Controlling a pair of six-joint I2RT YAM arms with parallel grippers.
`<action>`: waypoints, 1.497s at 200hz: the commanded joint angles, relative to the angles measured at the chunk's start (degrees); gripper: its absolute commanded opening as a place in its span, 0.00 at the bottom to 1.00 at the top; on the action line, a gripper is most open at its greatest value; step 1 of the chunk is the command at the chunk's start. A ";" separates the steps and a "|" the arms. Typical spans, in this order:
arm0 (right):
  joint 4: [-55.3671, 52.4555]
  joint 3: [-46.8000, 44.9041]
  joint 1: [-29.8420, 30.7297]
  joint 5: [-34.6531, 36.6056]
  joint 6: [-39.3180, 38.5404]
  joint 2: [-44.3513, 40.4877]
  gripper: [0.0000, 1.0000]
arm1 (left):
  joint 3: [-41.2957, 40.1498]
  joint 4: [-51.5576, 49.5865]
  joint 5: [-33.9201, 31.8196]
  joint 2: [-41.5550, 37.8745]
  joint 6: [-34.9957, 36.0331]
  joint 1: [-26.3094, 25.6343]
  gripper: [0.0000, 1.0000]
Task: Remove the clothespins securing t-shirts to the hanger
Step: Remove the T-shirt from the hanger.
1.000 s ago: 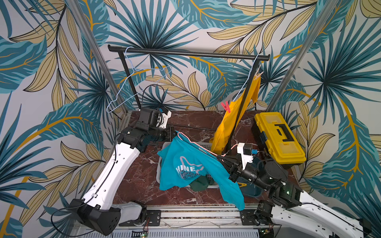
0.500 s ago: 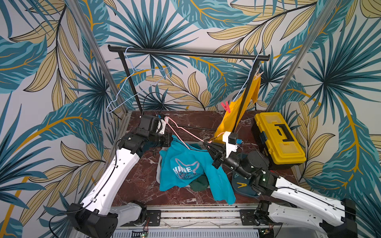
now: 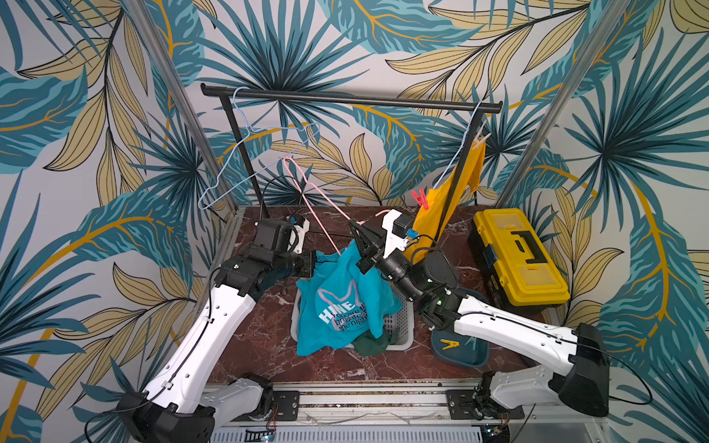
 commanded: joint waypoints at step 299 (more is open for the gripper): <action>-8.19 -26.95 0.09 0.99 14.30 -30.45 0.00 | -3.13 7.70 35.80 -1.33 3.39 16.07 1.00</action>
